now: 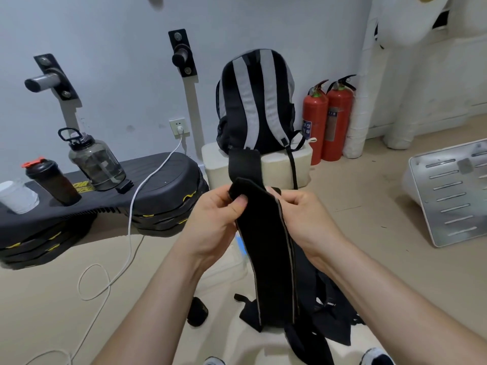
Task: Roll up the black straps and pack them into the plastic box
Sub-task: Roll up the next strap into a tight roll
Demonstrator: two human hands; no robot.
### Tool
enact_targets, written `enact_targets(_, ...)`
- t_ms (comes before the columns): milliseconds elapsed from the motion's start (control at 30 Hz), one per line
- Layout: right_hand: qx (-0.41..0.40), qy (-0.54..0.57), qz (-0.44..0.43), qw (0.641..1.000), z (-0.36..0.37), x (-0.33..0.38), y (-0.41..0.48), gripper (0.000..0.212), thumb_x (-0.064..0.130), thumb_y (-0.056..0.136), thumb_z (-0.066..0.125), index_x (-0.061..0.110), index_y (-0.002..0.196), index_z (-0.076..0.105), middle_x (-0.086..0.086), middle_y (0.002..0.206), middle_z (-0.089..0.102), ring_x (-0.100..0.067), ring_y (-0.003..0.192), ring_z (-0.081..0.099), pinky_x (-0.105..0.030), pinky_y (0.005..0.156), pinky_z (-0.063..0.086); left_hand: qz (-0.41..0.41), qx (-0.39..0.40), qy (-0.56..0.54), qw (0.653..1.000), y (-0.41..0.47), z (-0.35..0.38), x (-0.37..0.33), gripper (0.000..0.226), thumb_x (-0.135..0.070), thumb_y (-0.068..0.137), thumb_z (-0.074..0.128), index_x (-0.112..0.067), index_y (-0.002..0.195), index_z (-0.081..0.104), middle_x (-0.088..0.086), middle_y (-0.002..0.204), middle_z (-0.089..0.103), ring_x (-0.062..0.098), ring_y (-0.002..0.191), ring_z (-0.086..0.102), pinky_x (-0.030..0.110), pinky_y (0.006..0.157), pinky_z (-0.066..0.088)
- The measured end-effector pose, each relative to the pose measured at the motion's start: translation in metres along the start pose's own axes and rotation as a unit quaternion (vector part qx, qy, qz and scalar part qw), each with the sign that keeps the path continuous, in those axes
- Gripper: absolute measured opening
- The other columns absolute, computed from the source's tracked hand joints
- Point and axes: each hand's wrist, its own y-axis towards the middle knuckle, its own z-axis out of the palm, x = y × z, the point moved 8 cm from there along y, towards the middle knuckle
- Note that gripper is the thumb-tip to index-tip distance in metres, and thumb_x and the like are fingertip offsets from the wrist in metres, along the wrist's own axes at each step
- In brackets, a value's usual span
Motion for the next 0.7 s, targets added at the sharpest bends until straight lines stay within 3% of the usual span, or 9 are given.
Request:
enact_targets(100, -0.062, -0.057, -0.131, 0.988, 0.004, 0.017, -0.009, 0.026, 0.030, 0.095, 0.064, 0.015, 0.083, 0.080, 0.001, 0.076, 0.072, -0.010, 0.075, 0.066, -0.026, 0.070, 0.049, -0.003, -0.046, -0.143, 0.989, 0.002, -0.002, -0.001, 0.016, -0.009, 0.071, 0.053, -0.015, 0.058, 0.060, 0.003, 0.069, 0.056, 0.018, 0.068, 0.053, 0.026, 0.074, 0.044)
enact_targets(167, -0.120, -0.123, -0.242, 0.955, 0.011, 0.030, -0.022, 0.017, 0.030, 0.093, 0.067, 0.021, 0.089, 0.082, 0.006, 0.079, 0.070, -0.010, 0.080, 0.065, -0.030, 0.073, 0.050, -0.014, -0.050, -0.239, 0.970, 0.002, -0.002, 0.000, 0.015, -0.011, 0.069, 0.049, -0.015, 0.054, 0.052, 0.002, 0.067, 0.048, 0.017, 0.064, 0.047, 0.026, 0.075, 0.041)
enact_targets(233, -0.165, -0.177, -0.305, 0.921, 0.016, 0.035, -0.030, 0.022, 0.037, 0.092, 0.063, 0.025, 0.097, 0.080, 0.008, 0.080, 0.068, -0.014, 0.080, 0.062, -0.033, 0.071, 0.050, -0.024, -0.040, -0.280, 0.959, 0.002, 0.000, 0.000, 0.021, -0.013, 0.073, 0.042, -0.015, 0.053, 0.050, 0.001, 0.067, 0.047, 0.016, 0.064, 0.048, 0.025, 0.073, 0.044)
enact_targets(433, -0.191, -0.228, -0.403, 0.866, 0.030, 0.038, -0.041, 0.023, 0.026, 0.094, 0.063, 0.012, 0.105, 0.078, 0.001, 0.088, 0.070, -0.022, 0.082, 0.065, -0.040, 0.072, 0.054, -0.038, -0.068, -0.329, 0.941, 0.003, 0.004, 0.004, 0.020, -0.012, 0.074, 0.039, -0.015, 0.056, 0.047, 0.003, 0.070, 0.045, 0.018, 0.069, 0.046, 0.023, 0.072, 0.047)
enact_targets(700, -0.206, -0.280, -0.393, 0.851, 0.037, 0.039, -0.039, 0.027, 0.027, 0.098, 0.056, 0.012, 0.102, 0.077, 0.000, 0.086, 0.069, -0.024, 0.078, 0.065, -0.041, 0.066, 0.055, 0.000, -0.085, -0.274, 0.958, 0.004, 0.003, 0.000, 0.023, -0.008, 0.072, 0.040, -0.015, 0.050, 0.046, 0.004, 0.071, 0.045, 0.018, 0.073, 0.047, 0.023, 0.076, 0.042)
